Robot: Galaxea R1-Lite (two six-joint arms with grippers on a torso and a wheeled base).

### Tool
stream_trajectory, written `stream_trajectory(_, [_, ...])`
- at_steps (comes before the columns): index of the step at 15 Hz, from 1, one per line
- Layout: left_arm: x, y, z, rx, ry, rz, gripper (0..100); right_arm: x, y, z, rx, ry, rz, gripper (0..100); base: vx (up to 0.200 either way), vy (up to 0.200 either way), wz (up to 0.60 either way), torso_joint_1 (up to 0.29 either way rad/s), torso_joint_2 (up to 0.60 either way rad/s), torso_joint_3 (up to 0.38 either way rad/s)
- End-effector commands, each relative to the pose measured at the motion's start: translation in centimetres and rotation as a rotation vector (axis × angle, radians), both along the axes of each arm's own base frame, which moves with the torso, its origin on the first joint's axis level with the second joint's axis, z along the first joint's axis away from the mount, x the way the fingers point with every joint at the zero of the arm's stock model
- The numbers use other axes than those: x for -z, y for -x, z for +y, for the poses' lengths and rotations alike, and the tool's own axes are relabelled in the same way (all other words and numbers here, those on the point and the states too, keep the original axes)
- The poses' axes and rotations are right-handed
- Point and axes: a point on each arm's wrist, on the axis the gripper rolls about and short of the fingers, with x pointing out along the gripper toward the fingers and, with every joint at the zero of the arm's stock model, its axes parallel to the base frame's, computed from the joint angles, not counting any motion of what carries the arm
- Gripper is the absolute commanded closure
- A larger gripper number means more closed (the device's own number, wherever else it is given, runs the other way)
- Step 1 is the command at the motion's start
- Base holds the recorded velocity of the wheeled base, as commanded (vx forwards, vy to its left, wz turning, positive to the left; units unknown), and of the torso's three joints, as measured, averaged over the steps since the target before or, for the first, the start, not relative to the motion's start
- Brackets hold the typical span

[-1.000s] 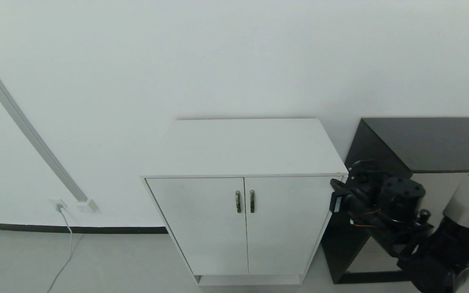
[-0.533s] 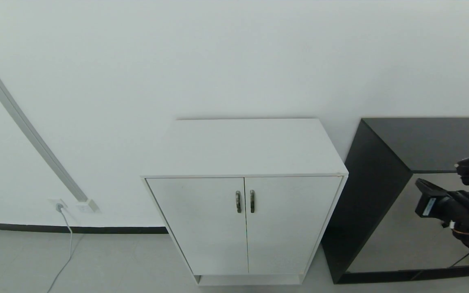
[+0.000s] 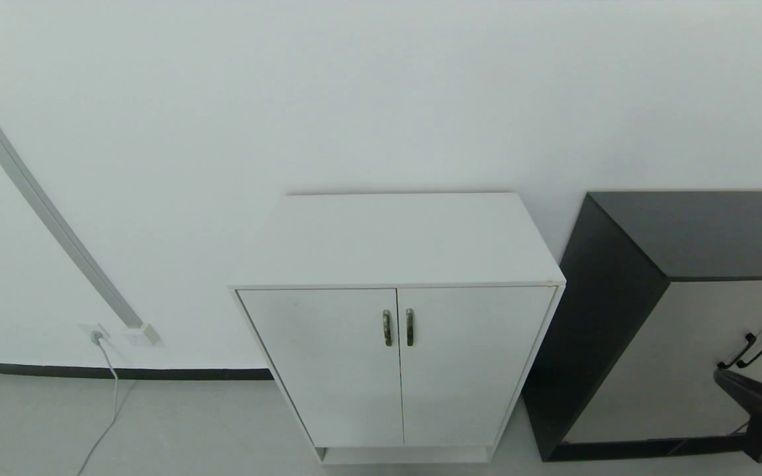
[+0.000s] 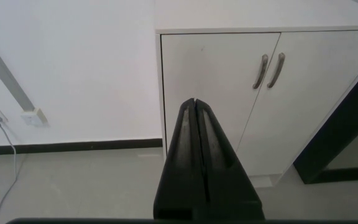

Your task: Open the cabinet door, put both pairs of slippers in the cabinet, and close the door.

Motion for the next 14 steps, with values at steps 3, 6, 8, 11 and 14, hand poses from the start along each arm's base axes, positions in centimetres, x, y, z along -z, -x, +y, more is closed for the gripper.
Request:
stream_trajectory(3, [0.0,0.0,0.0,-0.002,0.0,0.0,100,1.0,7.0,-0.3,-0.093,-0.011,0.085,100,0.0,0.0,0.0,0.0,0.0,0.0])
stream_trajectory(6, [0.0,0.0,0.0,0.0,0.0,0.0,100,2.1,8.5,-0.4,-0.12,-0.015,0.145,100,0.0,0.0,0.0,0.0,0.0,0.0])
stream_trajectory(8, [0.0,0.0,0.0,-0.002,0.0,0.0,100,2.5,8.7,-0.4,-0.129,-0.012,0.185,100,0.0,0.0,0.0,0.0,0.0,0.0])
stream_trajectory(11, [0.0,0.0,0.0,0.0,0.0,0.0,100,3.4,9.6,-0.5,-0.134,-0.006,0.26,100,0.0,0.0,0.0,0.0,0.0,0.0])
stream_trajectory(14, [0.0,0.0,0.0,0.0,0.0,0.0,100,4.1,10.8,-0.6,-0.164,0.007,0.305,100,0.0,0.0,0.0,0.0,0.0,0.0])
